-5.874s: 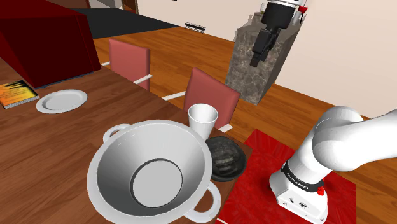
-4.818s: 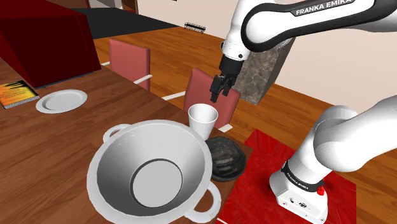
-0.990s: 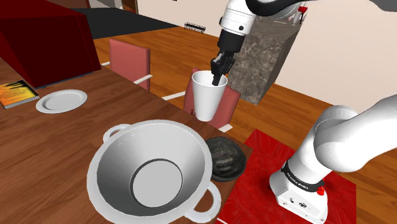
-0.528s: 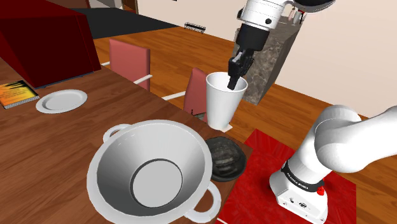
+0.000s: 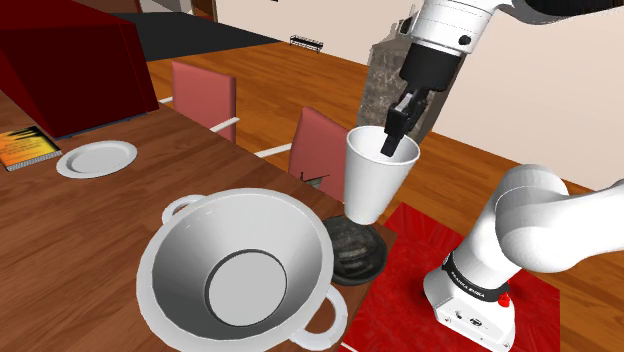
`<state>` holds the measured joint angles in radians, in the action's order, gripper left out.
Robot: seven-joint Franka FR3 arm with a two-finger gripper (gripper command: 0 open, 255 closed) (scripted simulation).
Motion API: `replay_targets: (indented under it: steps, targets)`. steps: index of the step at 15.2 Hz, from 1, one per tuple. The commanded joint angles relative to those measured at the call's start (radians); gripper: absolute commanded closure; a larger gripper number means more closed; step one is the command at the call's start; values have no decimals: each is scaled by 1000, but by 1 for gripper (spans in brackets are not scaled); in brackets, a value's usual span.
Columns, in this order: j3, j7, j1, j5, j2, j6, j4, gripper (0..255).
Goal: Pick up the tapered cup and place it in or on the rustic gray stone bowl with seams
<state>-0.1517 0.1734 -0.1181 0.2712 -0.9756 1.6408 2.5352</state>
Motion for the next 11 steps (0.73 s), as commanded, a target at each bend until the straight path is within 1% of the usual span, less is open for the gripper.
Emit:
replay_targets:
  steps: [1, 11]
  targets:
    - [-4, -3, -2, 4, -10, 20, 30, 255]
    - [-25, -21, -12, 28, -36, 138, 175, 255]
